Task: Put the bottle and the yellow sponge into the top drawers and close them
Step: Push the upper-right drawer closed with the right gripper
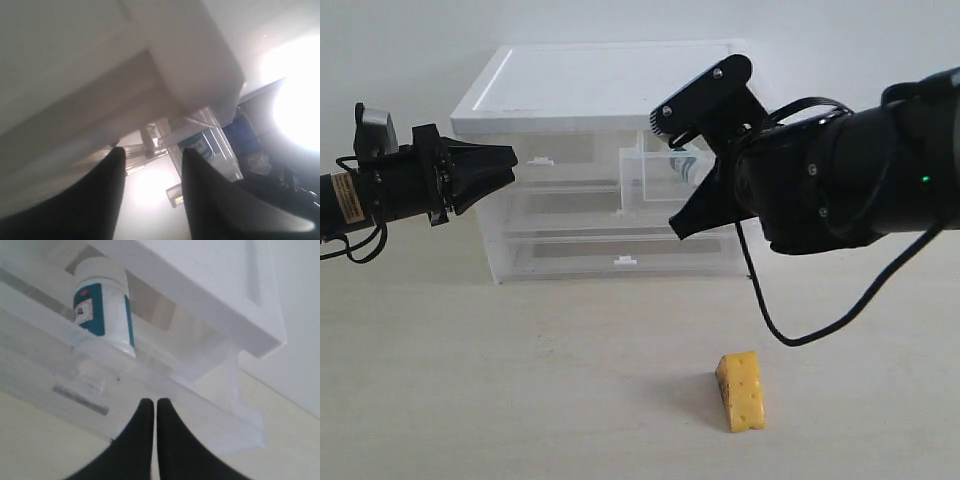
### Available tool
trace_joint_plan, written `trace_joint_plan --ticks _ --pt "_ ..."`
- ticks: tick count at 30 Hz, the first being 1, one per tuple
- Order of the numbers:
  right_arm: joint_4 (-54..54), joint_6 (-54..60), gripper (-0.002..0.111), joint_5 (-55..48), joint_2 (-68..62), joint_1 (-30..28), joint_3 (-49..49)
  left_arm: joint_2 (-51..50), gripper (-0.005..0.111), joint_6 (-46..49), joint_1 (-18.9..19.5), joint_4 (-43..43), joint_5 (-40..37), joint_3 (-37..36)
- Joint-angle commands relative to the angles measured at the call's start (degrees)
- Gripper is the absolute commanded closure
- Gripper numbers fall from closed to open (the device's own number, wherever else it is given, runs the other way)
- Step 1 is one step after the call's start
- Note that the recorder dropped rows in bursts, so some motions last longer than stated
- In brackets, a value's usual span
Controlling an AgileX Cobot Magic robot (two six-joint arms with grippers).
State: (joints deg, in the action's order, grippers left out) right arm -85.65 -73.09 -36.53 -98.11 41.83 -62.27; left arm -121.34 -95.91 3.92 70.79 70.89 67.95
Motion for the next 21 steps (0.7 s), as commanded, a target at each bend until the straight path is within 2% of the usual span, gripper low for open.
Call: trace_joint_plan --ticks 1,6,11,15,21 --pt "-7.83 -6.73 0.108 -0.26 -3.28 -0.74 -2.63 -0.06 0.070 0.31 0.05 -1.39 -0.93 0.41" --pt "-10.63 -14.12 0.108 9.73 -6.13 -6.54 -5.73 -0.06 0.070 0.31 0.05 -1.62 -0.93 0.41" --pt "-13.98 -19.64 0.108 12.26 -8.21 -11.42 -6.71 -0.06 0.070 0.31 0.05 -1.62 -0.93 0.41" --pt "-14.30 -25.18 0.108 18.83 -8.55 -14.08 -7.83 -0.06 0.070 0.58 0.05 -1.92 -0.93 0.41" --pt "-14.30 -26.70 0.108 23.55 -8.55 -14.65 -9.11 -0.06 0.070 1.17 0.05 -2.17 -0.93 0.41"
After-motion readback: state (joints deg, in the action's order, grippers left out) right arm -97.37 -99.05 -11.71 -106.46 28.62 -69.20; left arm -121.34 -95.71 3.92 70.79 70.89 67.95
